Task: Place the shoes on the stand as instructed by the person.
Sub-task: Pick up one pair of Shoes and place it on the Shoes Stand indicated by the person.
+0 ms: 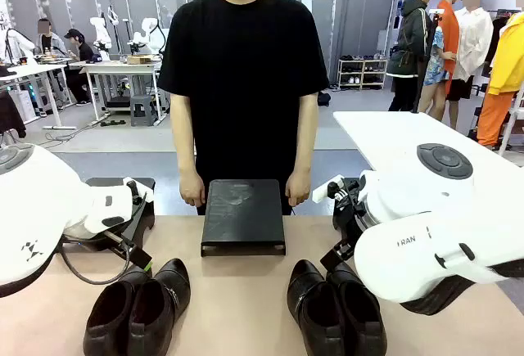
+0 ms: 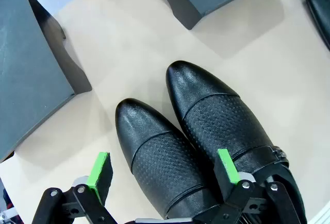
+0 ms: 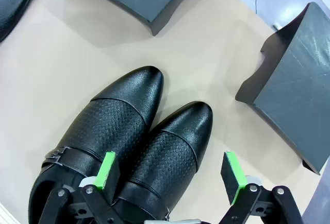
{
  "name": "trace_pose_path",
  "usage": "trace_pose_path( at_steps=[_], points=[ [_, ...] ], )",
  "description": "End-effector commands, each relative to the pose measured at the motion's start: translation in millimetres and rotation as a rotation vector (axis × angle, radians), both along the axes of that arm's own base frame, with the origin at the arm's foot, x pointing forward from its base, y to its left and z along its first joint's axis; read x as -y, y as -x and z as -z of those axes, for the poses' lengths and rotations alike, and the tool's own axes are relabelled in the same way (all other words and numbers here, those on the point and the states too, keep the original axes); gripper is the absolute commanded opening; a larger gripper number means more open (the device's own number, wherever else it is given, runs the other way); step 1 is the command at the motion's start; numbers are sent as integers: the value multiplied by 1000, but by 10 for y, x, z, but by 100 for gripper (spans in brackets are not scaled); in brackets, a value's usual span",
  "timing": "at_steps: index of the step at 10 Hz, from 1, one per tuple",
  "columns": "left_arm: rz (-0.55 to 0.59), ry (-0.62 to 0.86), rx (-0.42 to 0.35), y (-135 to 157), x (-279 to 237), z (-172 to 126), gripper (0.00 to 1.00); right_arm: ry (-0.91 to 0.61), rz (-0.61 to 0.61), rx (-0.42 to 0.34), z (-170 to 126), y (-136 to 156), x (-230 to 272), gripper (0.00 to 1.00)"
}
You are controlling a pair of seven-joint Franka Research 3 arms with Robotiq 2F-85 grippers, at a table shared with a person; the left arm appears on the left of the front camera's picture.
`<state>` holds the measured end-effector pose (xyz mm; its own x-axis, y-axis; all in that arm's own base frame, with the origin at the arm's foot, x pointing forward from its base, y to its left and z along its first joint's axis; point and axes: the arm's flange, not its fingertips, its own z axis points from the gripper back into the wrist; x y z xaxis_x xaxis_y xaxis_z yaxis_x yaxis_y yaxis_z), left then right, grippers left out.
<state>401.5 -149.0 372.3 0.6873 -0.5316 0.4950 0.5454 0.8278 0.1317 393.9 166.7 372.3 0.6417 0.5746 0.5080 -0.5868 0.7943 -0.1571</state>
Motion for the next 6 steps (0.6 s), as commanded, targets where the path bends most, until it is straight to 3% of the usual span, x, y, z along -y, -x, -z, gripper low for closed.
trace_pose_path(
  at_steps=[1, 6],
  points=[
    [1, 0, 0, 1, 3, 0, 100, 0, 0, 0, 0, 0, 0, 100],
    [1, 0, 0, 1, 3, 0, 100, 0, 0, 0, 0, 0, 0, 100]
  ],
)
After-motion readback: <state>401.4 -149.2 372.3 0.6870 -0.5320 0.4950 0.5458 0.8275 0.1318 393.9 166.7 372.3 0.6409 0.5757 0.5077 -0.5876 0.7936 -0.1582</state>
